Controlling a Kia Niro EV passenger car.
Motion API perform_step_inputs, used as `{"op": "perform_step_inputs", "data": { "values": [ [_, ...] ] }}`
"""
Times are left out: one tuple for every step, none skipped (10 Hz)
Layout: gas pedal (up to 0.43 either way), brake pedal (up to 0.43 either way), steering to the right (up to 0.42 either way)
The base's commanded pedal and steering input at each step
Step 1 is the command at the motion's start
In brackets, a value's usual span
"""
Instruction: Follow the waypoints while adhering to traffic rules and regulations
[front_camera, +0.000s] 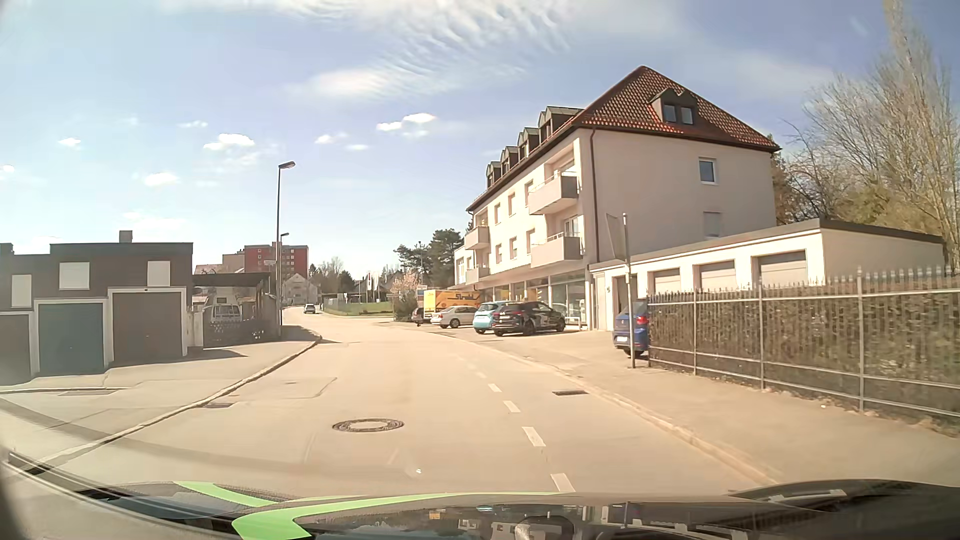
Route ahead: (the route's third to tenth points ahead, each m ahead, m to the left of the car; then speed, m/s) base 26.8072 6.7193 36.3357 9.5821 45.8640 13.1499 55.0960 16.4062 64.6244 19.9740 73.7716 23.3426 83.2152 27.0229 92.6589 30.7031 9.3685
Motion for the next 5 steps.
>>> {"op": "perform_step_inputs", "data": {
  "values": [
    [0.189,0.0,-0.036],
    [0.189,0.0,-0.037],
    [0.189,0.0,-0.038],
    [0.189,0.0,-0.039],
    [0.189,0.0,-0.039]
  ]
}}
